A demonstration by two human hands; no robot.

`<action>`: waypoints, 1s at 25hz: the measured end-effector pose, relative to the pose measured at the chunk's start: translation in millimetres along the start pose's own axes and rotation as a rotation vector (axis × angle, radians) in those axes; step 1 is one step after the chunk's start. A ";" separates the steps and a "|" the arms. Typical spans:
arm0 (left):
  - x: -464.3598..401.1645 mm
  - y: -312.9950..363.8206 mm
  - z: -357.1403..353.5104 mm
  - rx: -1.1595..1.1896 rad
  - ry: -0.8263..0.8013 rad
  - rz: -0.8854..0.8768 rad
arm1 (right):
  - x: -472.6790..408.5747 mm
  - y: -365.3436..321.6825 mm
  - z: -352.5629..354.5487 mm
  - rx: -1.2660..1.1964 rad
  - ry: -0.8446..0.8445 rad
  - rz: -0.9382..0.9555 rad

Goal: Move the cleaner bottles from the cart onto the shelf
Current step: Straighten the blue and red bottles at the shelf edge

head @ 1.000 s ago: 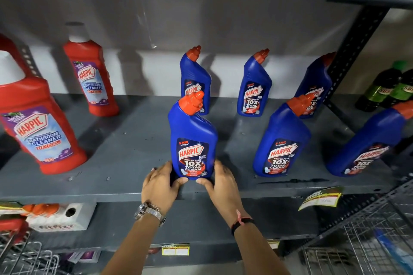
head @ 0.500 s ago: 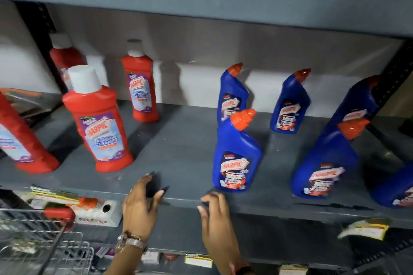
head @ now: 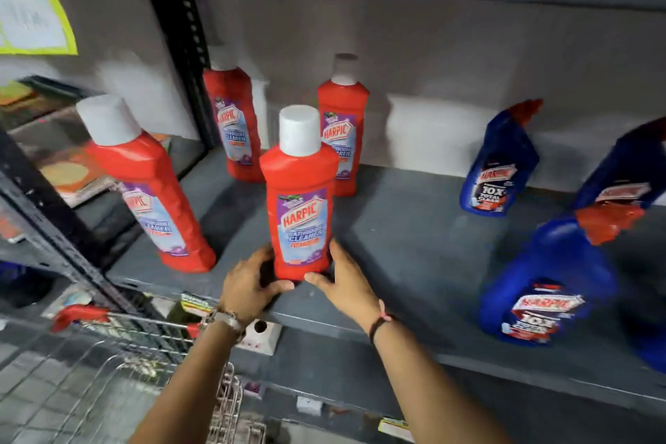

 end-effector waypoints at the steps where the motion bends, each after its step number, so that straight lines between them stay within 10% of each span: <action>1: -3.2 1.0 0.6 -0.068 0.014 -0.038 | -0.9 -1.2 -3.1 0.000 0.028 -0.001; 8: -5.2 -14.7 -11.6 -0.219 -0.042 -0.079 | 30.2 -8.9 -19.7 0.145 0.279 0.002; 25: -2.4 -13.5 -14.5 -0.199 -0.009 -0.075 | 34.8 -6.9 -20.9 0.241 0.202 -0.032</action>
Point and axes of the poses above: each hand's wrist, its own x-axis away from the middle knuckle, its own z-axis out of the back of the hand, y = z × x, the point moved 1 cm from there along -x, towards the middle knuckle, and after that the axes turned 12 degrees about z, right-handed, at the moved point
